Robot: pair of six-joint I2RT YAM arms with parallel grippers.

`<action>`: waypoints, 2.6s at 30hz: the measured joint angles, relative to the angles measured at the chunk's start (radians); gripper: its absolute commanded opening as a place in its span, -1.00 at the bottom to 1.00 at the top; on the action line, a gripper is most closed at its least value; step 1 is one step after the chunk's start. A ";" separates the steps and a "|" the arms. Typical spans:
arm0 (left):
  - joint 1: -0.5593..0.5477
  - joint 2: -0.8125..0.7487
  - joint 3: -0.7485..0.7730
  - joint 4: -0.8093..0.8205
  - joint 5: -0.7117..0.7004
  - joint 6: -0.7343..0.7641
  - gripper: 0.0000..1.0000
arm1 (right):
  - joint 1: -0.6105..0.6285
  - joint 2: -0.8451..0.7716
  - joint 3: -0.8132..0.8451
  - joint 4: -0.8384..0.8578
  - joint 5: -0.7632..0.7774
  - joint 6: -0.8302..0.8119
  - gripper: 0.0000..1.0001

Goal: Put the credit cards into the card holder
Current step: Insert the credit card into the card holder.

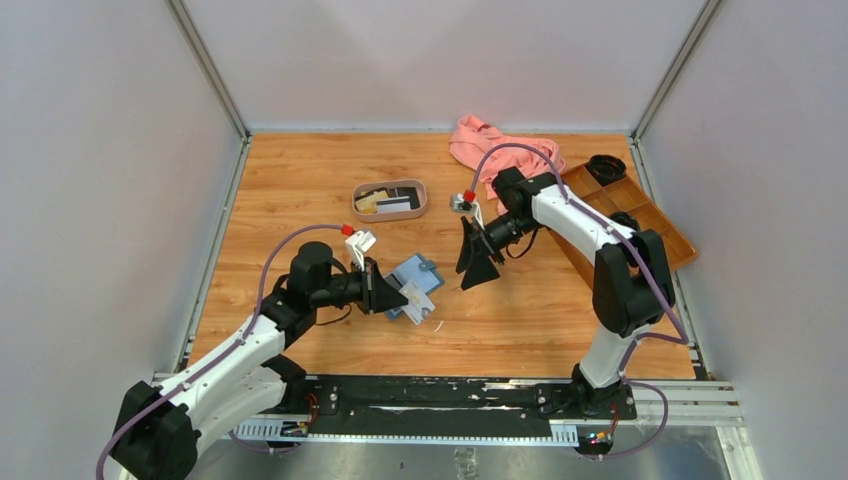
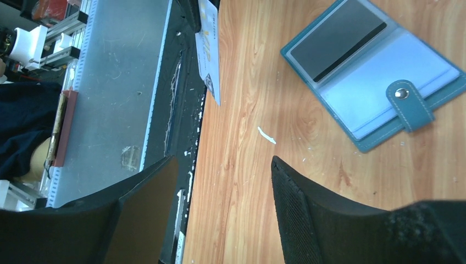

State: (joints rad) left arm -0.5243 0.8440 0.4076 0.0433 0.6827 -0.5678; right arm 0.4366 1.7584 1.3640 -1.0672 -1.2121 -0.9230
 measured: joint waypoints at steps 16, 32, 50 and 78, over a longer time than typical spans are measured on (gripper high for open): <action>0.006 -0.056 -0.102 0.072 -0.109 -0.045 -1.00 | -0.026 -0.034 -0.085 0.235 0.026 0.199 0.33; 0.006 -0.052 -0.135 0.132 -0.130 -0.061 -1.00 | -0.027 -0.033 -0.099 0.293 0.047 0.250 0.33; 0.008 -0.031 -0.162 0.159 -0.134 -0.068 -1.00 | -0.027 -0.026 -0.100 0.302 0.054 0.254 0.33; 0.024 0.007 -0.224 0.247 -0.137 -0.101 -1.00 | -0.027 0.002 -0.100 0.313 0.054 0.272 0.33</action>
State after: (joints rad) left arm -0.5003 0.8513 0.1833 0.2905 0.5457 -0.6693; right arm 0.4095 1.7599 1.2640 -0.7540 -1.1580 -0.6506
